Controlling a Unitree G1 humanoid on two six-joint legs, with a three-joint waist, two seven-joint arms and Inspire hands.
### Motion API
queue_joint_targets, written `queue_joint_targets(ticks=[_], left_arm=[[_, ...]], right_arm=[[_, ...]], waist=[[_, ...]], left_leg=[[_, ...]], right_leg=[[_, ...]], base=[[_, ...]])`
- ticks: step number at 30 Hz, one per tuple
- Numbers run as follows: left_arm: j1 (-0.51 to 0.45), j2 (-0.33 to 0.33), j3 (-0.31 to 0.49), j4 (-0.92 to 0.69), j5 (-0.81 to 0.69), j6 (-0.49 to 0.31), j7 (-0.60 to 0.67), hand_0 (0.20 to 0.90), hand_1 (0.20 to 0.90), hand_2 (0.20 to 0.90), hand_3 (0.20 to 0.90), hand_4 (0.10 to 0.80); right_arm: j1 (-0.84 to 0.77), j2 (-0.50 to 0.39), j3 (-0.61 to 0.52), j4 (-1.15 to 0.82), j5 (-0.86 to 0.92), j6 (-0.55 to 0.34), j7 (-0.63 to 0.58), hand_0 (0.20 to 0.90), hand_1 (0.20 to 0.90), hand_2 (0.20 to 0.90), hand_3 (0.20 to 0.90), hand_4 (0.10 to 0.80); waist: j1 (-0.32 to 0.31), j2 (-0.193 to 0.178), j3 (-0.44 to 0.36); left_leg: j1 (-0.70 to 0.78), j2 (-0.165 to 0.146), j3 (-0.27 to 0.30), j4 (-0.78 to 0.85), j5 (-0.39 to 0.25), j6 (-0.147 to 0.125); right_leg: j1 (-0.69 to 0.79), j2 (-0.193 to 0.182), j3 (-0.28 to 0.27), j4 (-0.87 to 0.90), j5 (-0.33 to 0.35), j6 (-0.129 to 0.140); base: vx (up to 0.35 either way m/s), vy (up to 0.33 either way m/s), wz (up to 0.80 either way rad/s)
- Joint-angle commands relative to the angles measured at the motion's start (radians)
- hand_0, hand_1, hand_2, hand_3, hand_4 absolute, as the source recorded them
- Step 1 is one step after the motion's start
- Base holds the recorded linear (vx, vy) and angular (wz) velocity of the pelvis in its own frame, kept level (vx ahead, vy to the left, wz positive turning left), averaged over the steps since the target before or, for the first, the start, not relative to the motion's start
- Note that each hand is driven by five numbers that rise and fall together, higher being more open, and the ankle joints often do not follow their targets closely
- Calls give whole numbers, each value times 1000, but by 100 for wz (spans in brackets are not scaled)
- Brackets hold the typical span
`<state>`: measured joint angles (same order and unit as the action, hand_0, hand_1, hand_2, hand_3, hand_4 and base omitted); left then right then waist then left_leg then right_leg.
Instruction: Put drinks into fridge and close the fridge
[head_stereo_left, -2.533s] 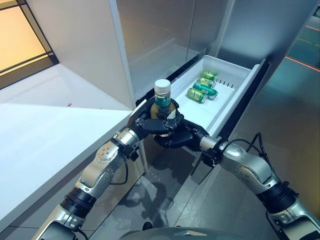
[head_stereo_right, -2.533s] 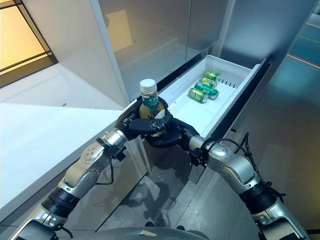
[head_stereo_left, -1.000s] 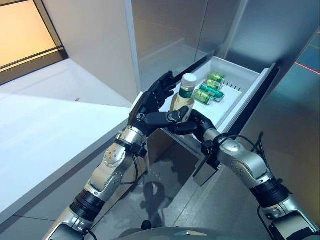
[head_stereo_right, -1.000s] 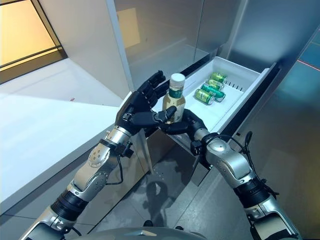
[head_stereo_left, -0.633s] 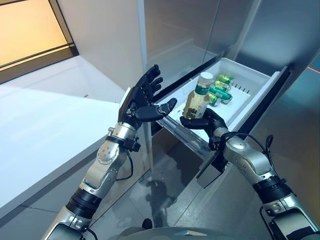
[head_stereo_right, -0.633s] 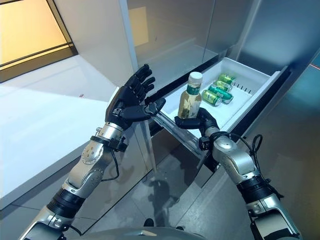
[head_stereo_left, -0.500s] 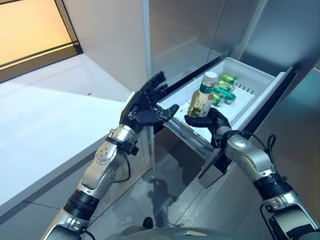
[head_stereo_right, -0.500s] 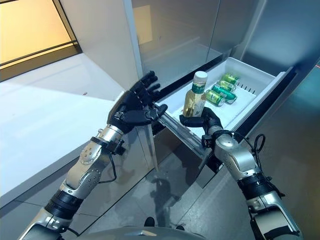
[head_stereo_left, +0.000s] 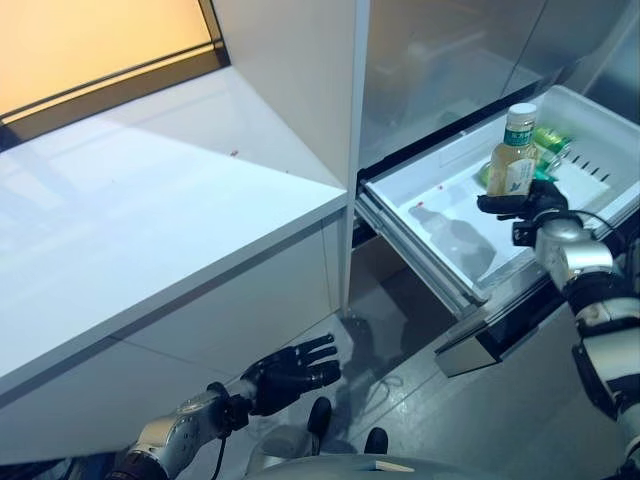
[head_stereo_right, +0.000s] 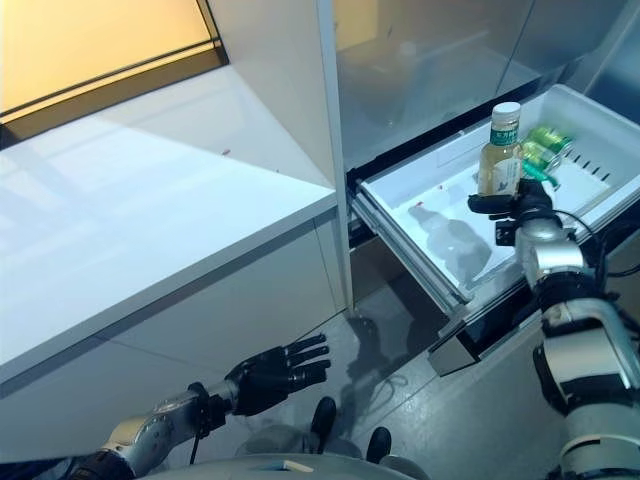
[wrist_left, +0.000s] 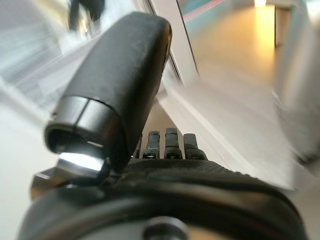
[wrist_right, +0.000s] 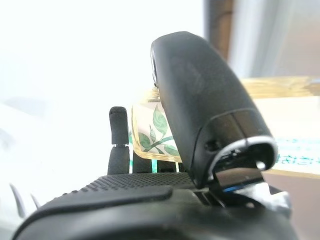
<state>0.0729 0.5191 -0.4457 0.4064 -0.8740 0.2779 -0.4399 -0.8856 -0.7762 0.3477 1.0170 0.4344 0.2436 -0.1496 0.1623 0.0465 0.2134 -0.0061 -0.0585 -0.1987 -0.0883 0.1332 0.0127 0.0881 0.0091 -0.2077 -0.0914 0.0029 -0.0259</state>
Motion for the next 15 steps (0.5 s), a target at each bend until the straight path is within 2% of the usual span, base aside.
queue_joint_targets(ticks=[1,5,7,10,15], left_arm=[[-78,-11,-26,56,115,-184,-25,900,900,900,900,800],[-89,-37,-13,178,227,-273,60,900,900,900,900,800],[-106,-51,7,254,280,-353,146,900,900,900,900,800],[-121,-73,33,302,310,-380,201,900,900,900,900,800],[-138,-77,53,348,320,-407,222,900,900,900,900,800]], right_arm=[[-258,-107,66,-37,-79,-101,35,300,300,300,200,100],[-245,-105,72,9,-116,-50,57,300,300,300,200,100],[-231,-108,70,36,-153,-23,77,300,300,300,200,100],[-229,-109,77,56,-176,-5,89,300,300,300,200,100],[-253,-102,103,84,-207,37,128,300,300,300,200,100]], waist=[[40,-44,-9],[50,-44,35],[54,-42,71],[58,-43,107],[61,-48,154]], left_leg=[[-5,22,41,16,-78,-14],[-28,23,20,16,-72,-14],[-51,24,11,18,-68,-15],[-74,24,4,17,-62,-15],[-106,28,8,15,-55,-18]], right_leg=[[-62,-42,32,53,17,44],[-83,-41,24,61,16,40],[-107,-40,20,69,16,39],[-133,-39,18,73,21,38],[-169,-35,17,77,28,37]], base=[[-81,-51,13],[-35,-52,18],[-63,-58,8],[-68,-56,15],[-56,-40,1]])
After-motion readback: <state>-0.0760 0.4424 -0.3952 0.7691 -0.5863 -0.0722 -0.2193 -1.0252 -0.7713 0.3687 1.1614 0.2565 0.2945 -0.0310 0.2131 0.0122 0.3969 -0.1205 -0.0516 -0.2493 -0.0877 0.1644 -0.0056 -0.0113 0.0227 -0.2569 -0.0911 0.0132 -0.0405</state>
